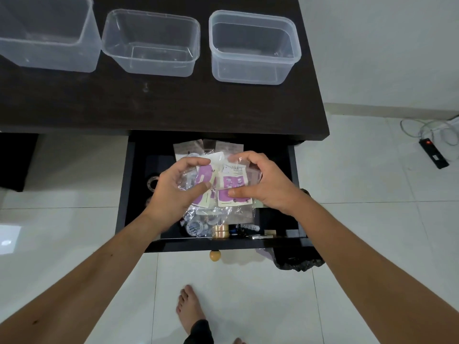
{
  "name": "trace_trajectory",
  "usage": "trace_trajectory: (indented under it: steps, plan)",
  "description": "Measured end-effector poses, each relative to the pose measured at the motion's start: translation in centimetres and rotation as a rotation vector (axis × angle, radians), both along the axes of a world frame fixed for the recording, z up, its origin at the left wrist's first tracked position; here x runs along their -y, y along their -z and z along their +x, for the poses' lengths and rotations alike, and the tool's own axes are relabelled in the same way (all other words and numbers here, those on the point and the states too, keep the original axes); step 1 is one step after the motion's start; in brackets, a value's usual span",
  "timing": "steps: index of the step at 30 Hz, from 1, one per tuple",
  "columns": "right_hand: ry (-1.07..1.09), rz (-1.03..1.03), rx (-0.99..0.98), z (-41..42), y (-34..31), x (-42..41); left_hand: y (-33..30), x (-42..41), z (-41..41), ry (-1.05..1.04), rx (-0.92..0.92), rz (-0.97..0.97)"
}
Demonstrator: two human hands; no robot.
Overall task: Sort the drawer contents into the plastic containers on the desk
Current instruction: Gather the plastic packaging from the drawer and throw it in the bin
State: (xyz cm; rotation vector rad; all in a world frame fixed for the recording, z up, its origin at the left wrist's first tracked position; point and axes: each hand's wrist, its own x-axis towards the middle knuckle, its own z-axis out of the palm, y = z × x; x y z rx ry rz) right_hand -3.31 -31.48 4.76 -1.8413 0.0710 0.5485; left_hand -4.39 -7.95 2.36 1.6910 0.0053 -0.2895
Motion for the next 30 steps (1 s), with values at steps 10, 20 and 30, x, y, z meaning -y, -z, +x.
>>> trace_trajectory:
  steps: [10,20,30]
  plan:
    - [0.016,0.081,-0.082,-0.6,0.3,-1.1,-0.5,1.7,0.1,0.04,-0.089,-0.121]
    - [0.114,0.073,-0.053,-2.1,0.9,-0.7,-0.4,1.8,0.5,0.001,-0.127,-0.118]
    - [0.315,0.14,0.058,-5.4,-1.3,6.2,-3.2,8.8,-1.1,0.157,-0.129,-0.159]
